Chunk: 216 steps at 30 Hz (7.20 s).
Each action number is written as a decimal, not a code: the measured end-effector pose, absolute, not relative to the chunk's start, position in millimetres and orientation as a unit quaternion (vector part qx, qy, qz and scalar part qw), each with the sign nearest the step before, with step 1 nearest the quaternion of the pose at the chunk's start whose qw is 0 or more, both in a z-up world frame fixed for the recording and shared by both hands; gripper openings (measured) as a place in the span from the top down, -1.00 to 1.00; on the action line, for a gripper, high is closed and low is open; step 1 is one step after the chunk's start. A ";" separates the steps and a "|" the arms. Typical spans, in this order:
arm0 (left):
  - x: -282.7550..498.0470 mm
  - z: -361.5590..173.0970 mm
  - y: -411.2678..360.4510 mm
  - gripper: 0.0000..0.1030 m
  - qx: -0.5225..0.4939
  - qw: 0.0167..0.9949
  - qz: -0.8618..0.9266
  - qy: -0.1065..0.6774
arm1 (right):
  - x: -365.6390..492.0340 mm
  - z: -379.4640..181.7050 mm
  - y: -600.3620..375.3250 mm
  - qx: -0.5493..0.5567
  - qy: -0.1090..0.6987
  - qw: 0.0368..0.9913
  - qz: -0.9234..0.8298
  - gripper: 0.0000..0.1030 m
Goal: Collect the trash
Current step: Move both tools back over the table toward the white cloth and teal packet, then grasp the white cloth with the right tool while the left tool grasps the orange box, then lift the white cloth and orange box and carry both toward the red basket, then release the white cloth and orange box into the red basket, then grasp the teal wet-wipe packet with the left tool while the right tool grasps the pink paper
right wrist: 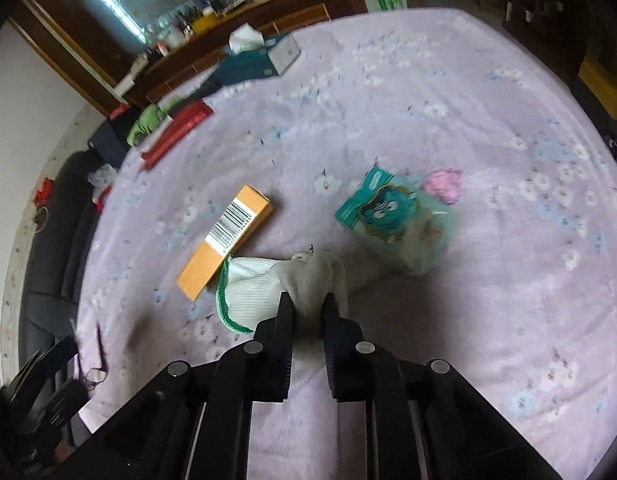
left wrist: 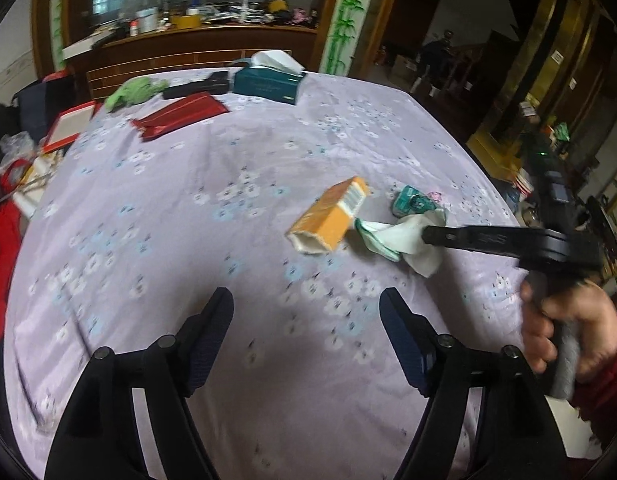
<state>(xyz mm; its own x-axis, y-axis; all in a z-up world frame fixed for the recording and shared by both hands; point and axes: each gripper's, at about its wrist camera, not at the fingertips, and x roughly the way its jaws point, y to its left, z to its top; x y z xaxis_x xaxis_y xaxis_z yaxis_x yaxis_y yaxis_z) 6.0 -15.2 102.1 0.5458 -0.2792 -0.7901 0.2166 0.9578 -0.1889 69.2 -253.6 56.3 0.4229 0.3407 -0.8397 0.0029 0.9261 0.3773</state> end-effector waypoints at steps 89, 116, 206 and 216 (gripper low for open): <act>-100.2 94.2 -198.7 0.13 0.043 0.907 -0.091 0.409 | -122.0 126.1 -389.8 0.148 0.446 0.882 0.047 0.74; -107.8 100.0 -210.0 0.13 0.090 0.916 -0.060 0.387 | -115.3 122.9 -386.1 0.141 0.444 0.882 0.067 0.74; 4.6 102.3 -344.0 -0.21 -0.026 0.844 -0.226 0.485 | -113.8 131.3 -577.6 0.240 0.425 0.869 -0.076 0.03; 94.5 57.1 -199.9 -0.20 -0.209 0.806 -0.075 0.549 | -103.1 125.4 -528.5 0.217 0.448 0.866 -0.046 0.03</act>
<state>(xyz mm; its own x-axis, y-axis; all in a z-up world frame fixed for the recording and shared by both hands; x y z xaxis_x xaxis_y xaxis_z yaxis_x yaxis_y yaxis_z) 94.5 -199.9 57.1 0.3849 -0.3503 -0.8539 -0.1081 0.9017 -0.4186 -103.1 -528.5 125.4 0.5945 0.1140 -0.7960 0.2746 0.9016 0.3342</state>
